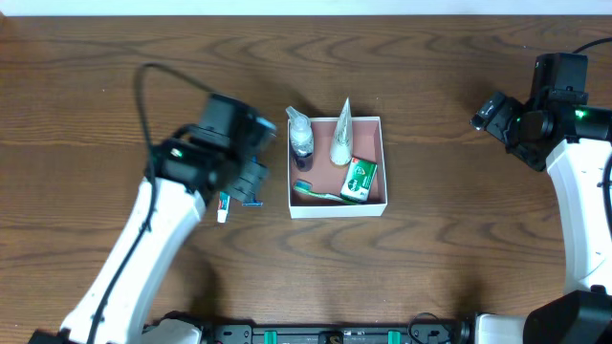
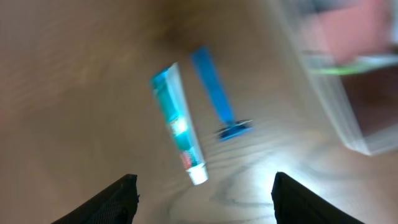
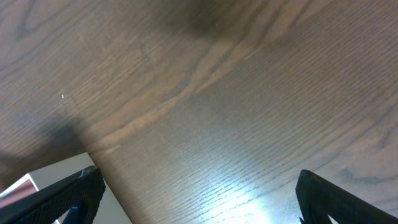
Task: Pack container
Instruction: 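Carry the toothbrush with the left gripper into the box and release, then lower the left gripper onto the blue toothpaste tube and grasp it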
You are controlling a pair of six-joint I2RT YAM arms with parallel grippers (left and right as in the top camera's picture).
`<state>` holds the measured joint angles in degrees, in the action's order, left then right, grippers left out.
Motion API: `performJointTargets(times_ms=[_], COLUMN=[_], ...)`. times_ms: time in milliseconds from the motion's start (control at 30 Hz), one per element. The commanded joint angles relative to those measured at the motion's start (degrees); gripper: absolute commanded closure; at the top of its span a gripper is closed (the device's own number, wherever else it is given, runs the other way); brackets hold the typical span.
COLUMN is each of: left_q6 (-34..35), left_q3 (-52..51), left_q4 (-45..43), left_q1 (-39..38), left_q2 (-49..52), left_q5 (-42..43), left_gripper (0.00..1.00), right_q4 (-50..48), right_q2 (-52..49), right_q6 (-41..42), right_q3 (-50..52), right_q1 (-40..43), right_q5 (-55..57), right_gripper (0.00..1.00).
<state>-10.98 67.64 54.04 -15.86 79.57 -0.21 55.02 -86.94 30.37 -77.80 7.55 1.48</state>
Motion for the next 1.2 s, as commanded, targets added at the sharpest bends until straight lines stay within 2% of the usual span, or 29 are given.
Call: performJointTargets(times_ms=[0, 200, 500, 633, 867, 1100, 1167], left_q6=[15.82, 15.63, 10.78, 10.8, 10.84, 10.84, 10.84], left_q3=[-4.37, -7.82, -7.82, -7.82, -7.78, -7.72, -7.67], left_q4=[-2.38, -11.28, -15.58, -17.35, -17.03, -13.38, -12.52], left_q1=[6.21, 9.25, 8.94, 8.94, 8.94, 8.94, 8.94], left_q2=[4.15, 14.14, 24.3, 26.51, 26.71, 24.7, 23.12], left_q5=[-1.7, 1.27, 1.68, 1.68, 1.75, 3.02, 3.02], left_gripper=[0.3, 0.26, 0.27, 0.36, 0.6, 0.76, 0.78], right_q4=[0.04, 0.04, 0.04, 0.04, 0.04, 0.04, 0.04], right_q2=[0.35, 0.35, 0.35, 0.35, 0.35, 0.35, 0.35], right_q6=[-0.42, -0.42, -0.42, -0.42, -0.42, -0.42, -0.42], right_q3=[-0.28, -0.28, -0.28, -0.28, -0.28, -0.28, -0.28], right_q1=[0.22, 0.22, 0.22, 0.22, 0.22, 0.22, 0.22], right_q5=[0.17, 0.17, 0.17, 0.17, 0.17, 0.17, 0.17], right_gripper=[0.01, 0.01, 0.01, 0.01, 0.01, 0.01, 0.01])
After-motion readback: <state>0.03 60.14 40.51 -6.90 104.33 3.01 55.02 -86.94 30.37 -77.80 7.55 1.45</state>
